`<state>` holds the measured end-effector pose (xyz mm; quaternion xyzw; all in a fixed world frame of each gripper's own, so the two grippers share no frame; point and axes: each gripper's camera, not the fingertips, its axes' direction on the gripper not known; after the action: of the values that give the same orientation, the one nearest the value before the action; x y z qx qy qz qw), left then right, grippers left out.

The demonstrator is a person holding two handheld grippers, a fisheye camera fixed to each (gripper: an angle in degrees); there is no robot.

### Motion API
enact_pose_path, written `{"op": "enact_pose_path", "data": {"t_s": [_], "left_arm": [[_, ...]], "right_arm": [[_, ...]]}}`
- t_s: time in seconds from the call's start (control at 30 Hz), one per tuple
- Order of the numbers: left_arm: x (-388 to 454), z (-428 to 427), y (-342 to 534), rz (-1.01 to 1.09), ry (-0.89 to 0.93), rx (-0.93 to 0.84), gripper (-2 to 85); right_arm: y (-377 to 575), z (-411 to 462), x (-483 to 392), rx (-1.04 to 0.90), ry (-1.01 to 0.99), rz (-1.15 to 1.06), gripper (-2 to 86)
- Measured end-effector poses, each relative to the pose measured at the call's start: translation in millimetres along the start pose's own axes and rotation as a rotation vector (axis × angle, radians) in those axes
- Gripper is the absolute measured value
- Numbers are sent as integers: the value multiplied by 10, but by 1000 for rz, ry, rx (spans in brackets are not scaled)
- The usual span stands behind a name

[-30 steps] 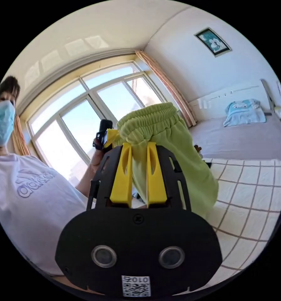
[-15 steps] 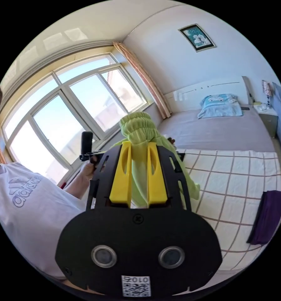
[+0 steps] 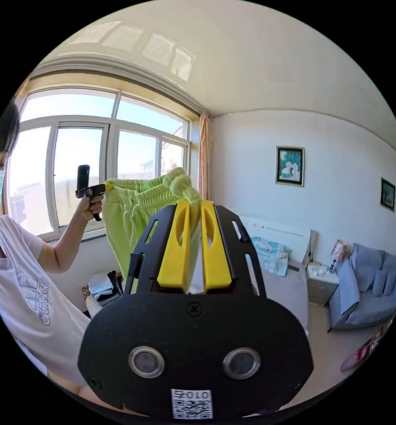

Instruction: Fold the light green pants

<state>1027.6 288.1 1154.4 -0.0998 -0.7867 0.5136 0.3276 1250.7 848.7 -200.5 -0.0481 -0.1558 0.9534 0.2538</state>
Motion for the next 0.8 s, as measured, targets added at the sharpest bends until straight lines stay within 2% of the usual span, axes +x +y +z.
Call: {"op": "enact_pose_path", "data": {"t_s": [0.1,0.23,0.43,0.6,0.7,0.8], "left_arm": [[324,-512,-648,113,-41,68,59],[736,-794,-996,188,-35,84,59],[1101,-494,-861,164,220,25,55],[1365,294,-1046,115,530,24,53],[1476,455,-1230,80,624,100,54],[1493,334,-1294,68,607,173,55]], "right_arm": [[-500,-379,-227,103,51,-115,40],[-737,-730,-401,164,110,-160,37],[-506,-837,-210,1,216,-123,33],[-576,-1177,116,11,314,-53,35],[-778,-1202,162,31,402,-71,40],[-978,-953,161,64,368,-119,46]]}}
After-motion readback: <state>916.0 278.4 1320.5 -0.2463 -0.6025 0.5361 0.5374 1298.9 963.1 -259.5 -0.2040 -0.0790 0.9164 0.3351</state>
